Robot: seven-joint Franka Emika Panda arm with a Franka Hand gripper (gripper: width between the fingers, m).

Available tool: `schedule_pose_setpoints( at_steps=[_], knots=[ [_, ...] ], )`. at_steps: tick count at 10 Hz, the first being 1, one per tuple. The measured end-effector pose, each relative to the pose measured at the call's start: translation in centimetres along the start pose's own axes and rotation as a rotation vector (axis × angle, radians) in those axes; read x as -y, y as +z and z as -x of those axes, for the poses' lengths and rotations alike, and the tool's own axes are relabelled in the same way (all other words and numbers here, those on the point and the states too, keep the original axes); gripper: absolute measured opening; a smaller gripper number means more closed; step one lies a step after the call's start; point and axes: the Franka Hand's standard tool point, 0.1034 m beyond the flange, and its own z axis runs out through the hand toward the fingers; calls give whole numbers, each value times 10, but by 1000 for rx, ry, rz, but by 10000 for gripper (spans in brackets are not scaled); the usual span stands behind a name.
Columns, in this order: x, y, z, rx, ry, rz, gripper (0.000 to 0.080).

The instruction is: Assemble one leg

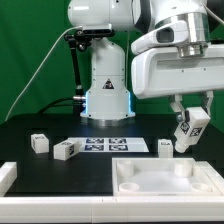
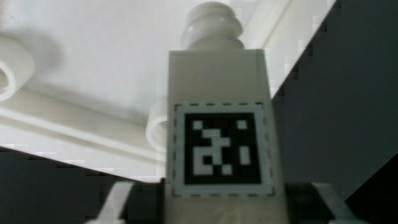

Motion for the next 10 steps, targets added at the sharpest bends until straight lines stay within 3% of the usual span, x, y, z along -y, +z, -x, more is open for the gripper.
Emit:
schedule_pose_setpoints(
  at_steps=[3,4,5,6,7,10],
  knots=[
    [-3,1,-2,-46,-2,15,291],
    [-10,-2,-7,-145,-17,49,291],
    [-15,-2,0,-256,-9,88,291],
    [-20,2,5,-310,-2,103,291],
    [-21,8,5,-300,7,96,291],
    [-21,11,-25,-271,7,71,291]
  ],
)
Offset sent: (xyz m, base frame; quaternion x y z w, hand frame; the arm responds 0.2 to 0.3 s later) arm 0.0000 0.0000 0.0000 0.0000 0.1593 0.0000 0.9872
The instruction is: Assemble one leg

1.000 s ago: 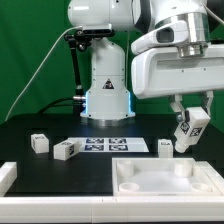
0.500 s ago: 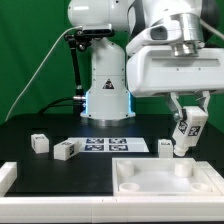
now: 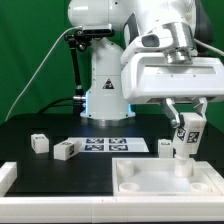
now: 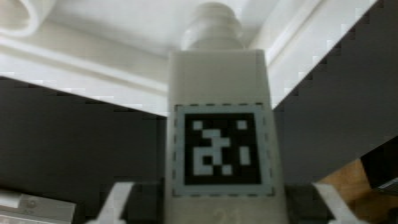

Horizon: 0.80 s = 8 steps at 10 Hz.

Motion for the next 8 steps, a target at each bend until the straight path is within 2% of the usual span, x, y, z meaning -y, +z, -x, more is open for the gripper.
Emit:
schedule_pose_setpoints(
  at_steps=[2,3,6,7,8],
  knots=[
    [8,8,-17,-6,-11,-14,291],
    [6,13,-19,-8,-13,-15,291],
    [6,13,-16,-9,-14,-13,291],
    [3,15,-6,-15,-16,-6,291],
    [0,19,-2,0,-15,-9,291]
  ],
)
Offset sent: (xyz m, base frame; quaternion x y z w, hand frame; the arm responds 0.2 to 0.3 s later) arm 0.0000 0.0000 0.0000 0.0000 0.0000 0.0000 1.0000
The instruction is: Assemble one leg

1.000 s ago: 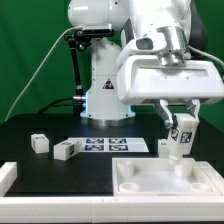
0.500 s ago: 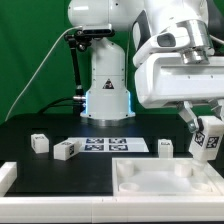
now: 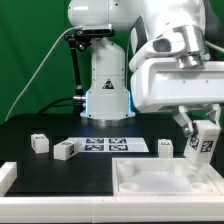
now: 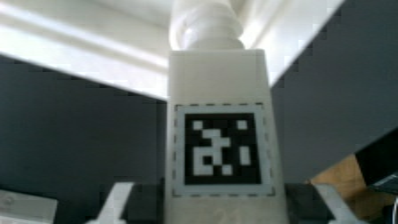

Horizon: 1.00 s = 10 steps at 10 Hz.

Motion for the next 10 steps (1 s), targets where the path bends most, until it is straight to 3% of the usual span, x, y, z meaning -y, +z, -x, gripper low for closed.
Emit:
schedule_pose_setpoints(
  at_steps=[6,10],
  knots=[
    [2,9,-5,-5,2,-5,291],
    [5,15,-10,-74,4,10,291]
  ],
)
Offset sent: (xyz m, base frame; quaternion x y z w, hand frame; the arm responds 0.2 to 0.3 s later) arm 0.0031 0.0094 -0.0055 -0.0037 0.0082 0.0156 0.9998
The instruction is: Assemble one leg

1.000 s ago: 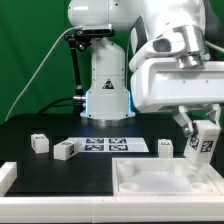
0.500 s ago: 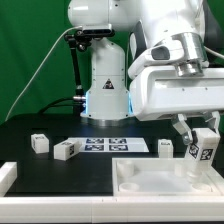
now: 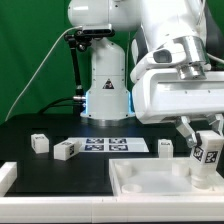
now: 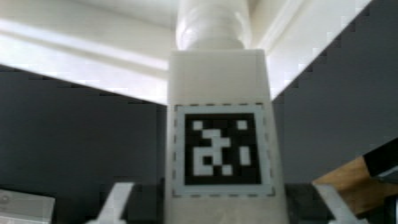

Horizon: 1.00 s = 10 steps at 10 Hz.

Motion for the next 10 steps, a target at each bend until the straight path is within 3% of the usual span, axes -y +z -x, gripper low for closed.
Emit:
schedule_pose_setpoints(
  at_steps=[4,8,9,10],
  knots=[
    [3,7,9,8,3,-5,291],
    [-5,5,14,2,16,4,291],
    [-4,6,16,27,16,-5,372],
    [-4,7,17,32,17,-7,372]
  ],
)
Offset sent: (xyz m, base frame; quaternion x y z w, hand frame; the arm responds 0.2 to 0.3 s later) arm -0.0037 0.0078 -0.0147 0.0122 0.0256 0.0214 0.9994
